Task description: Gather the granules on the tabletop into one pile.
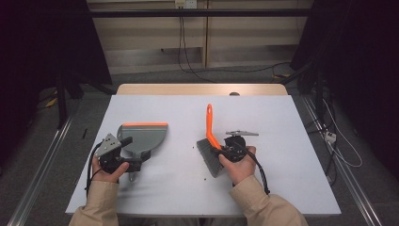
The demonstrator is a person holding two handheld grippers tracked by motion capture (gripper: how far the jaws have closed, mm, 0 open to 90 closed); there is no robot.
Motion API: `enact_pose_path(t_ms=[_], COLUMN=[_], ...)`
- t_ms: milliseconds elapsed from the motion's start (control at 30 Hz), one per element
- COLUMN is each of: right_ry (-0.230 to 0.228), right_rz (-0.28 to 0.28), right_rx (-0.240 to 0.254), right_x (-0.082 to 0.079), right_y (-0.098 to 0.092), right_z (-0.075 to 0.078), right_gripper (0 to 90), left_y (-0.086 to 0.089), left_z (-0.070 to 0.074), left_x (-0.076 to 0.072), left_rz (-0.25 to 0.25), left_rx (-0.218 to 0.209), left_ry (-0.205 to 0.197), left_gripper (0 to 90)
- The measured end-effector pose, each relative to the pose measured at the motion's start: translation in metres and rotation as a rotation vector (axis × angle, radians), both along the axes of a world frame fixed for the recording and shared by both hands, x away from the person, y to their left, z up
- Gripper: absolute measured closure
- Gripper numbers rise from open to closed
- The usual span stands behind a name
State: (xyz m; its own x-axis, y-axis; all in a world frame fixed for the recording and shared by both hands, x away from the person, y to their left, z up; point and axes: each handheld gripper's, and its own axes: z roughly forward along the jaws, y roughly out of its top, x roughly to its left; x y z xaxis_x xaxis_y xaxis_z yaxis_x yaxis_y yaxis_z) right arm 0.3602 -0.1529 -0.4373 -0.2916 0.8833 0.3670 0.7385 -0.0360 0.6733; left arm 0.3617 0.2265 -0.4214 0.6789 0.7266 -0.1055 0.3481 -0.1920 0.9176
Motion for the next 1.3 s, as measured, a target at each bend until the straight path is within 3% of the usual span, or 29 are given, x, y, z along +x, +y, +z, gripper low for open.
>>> enact_pose_path(t_ms=[167, 400, 600, 733, 900, 1033, 1100, 1300], right_ry=[-0.006, -0.027, -0.062, -0.047, 0.012, 0.047, 0.033, 0.044], right_rz=[-0.001, 0.013, 0.035, 0.058, 0.062, 0.028, 0.016, -0.041], right_rx=[0.001, 0.059, 0.068, 0.082, 0.091, 0.08, 0.057, 0.066], right_x=[0.001, 0.004, 0.02, 0.032, 0.044, 0.047, 0.045, 0.036], right_y=[-0.002, 0.0, 0.021, 0.043, 0.063, 0.055, 0.047, 0.017], right_z=[0.001, 0.012, 0.022, 0.015, 0.001, -0.002, -0.002, -0.003], right_gripper=[70.1, 70.7, 70.7, 70.7, 70.8, 70.5, 70.4, 70.3], left_y=[0.0, 0.0, 0.001, 0.002, 0.003, 0.003, 0.003, 0.002], left_z=[0.0, 0.0, 0.0, -0.001, -0.001, -0.001, -0.001, 0.0], left_x=[0.0, 0.001, 0.001, 0.002, 0.002, 0.002, 0.002, 0.001], left_rz=[0.0, 0.002, 0.003, 0.005, 0.009, 0.011, 0.011, 0.011], left_rx=[-0.002, -0.004, -0.008, -0.012, -0.019, -0.018, -0.018, -0.015], left_ry=[0.0, 0.002, 0.003, 0.004, 0.005, 0.005, 0.004, 0.001], left_gripper=[5.6, 5.6, 5.6, 5.6, 5.6, 5.6, 5.6, 5.6])
